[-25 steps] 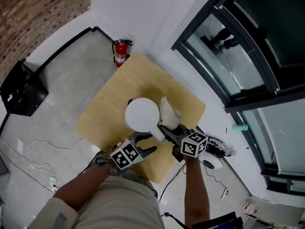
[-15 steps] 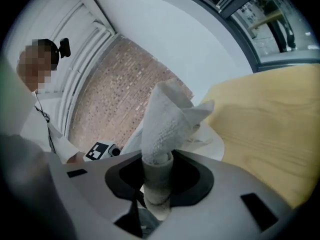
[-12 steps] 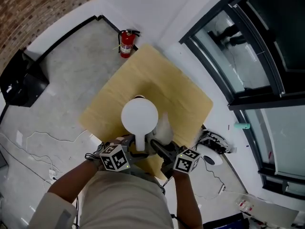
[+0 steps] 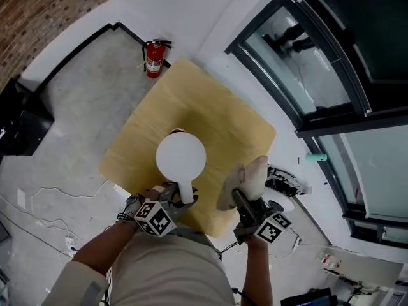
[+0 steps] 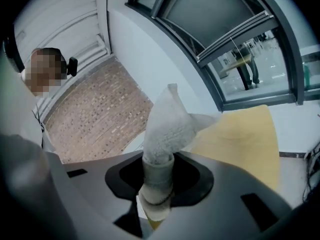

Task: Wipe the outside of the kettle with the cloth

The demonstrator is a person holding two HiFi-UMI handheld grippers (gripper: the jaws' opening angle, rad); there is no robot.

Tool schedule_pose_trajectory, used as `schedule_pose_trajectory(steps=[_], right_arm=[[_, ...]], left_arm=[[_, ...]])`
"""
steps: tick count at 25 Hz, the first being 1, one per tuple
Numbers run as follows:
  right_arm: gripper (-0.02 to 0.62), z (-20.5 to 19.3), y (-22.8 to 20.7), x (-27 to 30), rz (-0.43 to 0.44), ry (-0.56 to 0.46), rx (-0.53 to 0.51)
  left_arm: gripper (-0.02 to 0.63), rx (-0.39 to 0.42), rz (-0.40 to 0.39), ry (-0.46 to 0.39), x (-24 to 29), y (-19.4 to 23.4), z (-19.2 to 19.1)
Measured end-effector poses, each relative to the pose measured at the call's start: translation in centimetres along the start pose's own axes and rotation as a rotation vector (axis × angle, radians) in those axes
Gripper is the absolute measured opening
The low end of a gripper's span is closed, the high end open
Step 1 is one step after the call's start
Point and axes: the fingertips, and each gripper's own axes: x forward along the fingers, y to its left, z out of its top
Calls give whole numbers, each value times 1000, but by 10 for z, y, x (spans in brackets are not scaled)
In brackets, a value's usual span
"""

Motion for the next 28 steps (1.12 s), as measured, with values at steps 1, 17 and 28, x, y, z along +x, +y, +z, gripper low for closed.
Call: schedule_pose_trajectory(steps=[1, 17, 28], right_arm=[[123, 3, 2, -1, 4, -11, -2], [123, 96, 68, 30, 167, -237, -176], [123, 271, 218, -17, 191, -477, -818]], left_arm=[[71, -4, -9, -5, -4, 0, 3], [86, -39, -110, -44, -67, 12, 124], [87, 252, -165, -136, -109, 34, 328]])
